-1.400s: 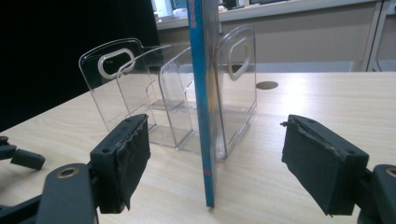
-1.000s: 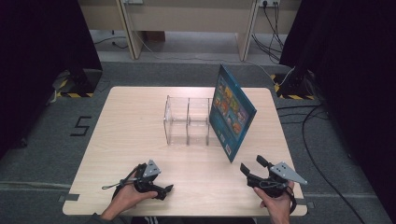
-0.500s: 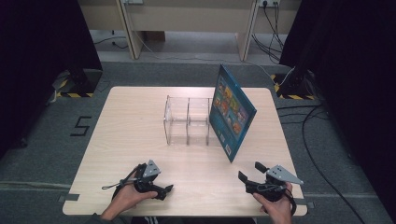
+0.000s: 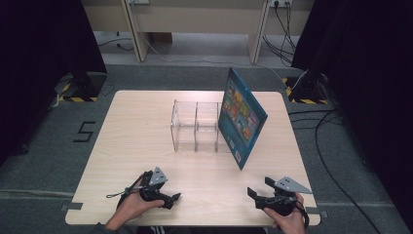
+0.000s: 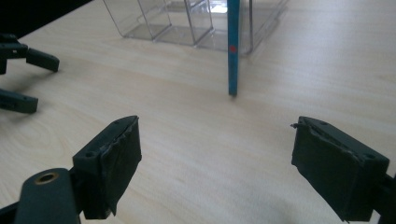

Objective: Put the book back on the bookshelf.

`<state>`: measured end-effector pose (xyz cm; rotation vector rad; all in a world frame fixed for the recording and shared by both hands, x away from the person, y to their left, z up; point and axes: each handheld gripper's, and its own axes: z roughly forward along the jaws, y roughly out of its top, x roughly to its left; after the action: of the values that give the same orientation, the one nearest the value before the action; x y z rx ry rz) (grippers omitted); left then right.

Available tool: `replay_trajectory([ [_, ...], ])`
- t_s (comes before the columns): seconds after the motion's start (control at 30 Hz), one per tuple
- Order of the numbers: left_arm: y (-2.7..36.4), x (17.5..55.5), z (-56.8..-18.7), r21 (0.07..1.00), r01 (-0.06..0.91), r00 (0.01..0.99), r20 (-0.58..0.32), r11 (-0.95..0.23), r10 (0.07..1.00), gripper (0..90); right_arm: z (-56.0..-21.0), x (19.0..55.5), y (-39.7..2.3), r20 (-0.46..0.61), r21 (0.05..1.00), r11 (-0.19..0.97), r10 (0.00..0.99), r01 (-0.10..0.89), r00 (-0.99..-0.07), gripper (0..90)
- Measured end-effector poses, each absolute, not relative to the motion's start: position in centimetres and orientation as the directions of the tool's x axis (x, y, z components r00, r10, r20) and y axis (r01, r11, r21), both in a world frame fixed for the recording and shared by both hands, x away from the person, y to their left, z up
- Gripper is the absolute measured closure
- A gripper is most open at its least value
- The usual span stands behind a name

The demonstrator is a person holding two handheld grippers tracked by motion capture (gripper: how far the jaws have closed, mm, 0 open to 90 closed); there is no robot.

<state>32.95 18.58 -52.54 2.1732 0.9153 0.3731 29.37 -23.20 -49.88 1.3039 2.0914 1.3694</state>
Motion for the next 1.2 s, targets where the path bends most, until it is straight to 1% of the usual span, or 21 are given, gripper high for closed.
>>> replay_trajectory([
  [0.17, 18.6, 32.9, -52.5, 0.727, 0.496, 0.704, -0.016, -0.475, 0.71, 0.0, -50.6, 29.2, -23.3, 0.197, 0.802, 0.176, 0.824, 0.57, -0.531, 16.2],
  [0.37, 18.6, 32.9, -52.5, 0.727, 0.495, 0.705, -0.017, -0.476, 0.709, 0.0, -50.9, 29.0, -23.5, 0.18, 0.779, 0.214, 0.824, 0.589, -0.537, 16.1],
  [0.5, 18.6, 32.9, -52.5, 0.727, 0.495, 0.705, -0.017, -0.476, 0.709, 0.0, -51.2, 28.8, -23.5, 0.154, 0.749, 0.262, 0.825, 0.609, -0.544, 16.1],
  [0.6, 18.6, 32.9, -52.5, 0.726, 0.495, 0.706, -0.017, -0.476, 0.708, 0.0, -51.5, 28.7, -23.3, 0.153, 0.719, 0.287, 0.823, 0.633, -0.546, 15.5],
  [0.77, 18.6, 32.9, -52.5, 0.726, 0.495, 0.706, -0.017, -0.476, 0.708, 0.0, -51.6, 28.3, -23.0, 0.088, 0.722, 0.351, 0.807, 0.596, -0.583, 15.4],
  [0.87, 18.6, 32.9, -52.5, 0.727, 0.495, 0.706, -0.017, -0.476, 0.708, 0.0, -51.8, 28.1, -22.8, 0.023, 0.719, 0.414, 0.788, 0.558, -0.615, 14.9],
  [0.9, 18.6, 32.9, -52.5, 0.727, 0.495, 0.706, -0.017, -0.476, 0.708, 0.0, -51.9, 28.0, -22.7, -0.009, 0.714, 0.448, 0.775, 0.538, -0.632, 12.9],
  [0.97, 18.6, 32.9, -52.5, 0.727, 0.495, 0.706, -0.018, -0.476, 0.708, 0.0, -52.0, 27.9, -22.5, -0.004, 0.716, 0.446, 0.772, 0.537, -0.636, 9.0],
  [1.2, 18.5, 32.8, -52.5, 0.726, 0.496, 0.706, -0.017, -0.476, 0.708, 0.0, -52.1, 27.8, -22.6, -0.005, 0.719, 0.45, 0.765, 0.53, -0.644, 8.8],
])
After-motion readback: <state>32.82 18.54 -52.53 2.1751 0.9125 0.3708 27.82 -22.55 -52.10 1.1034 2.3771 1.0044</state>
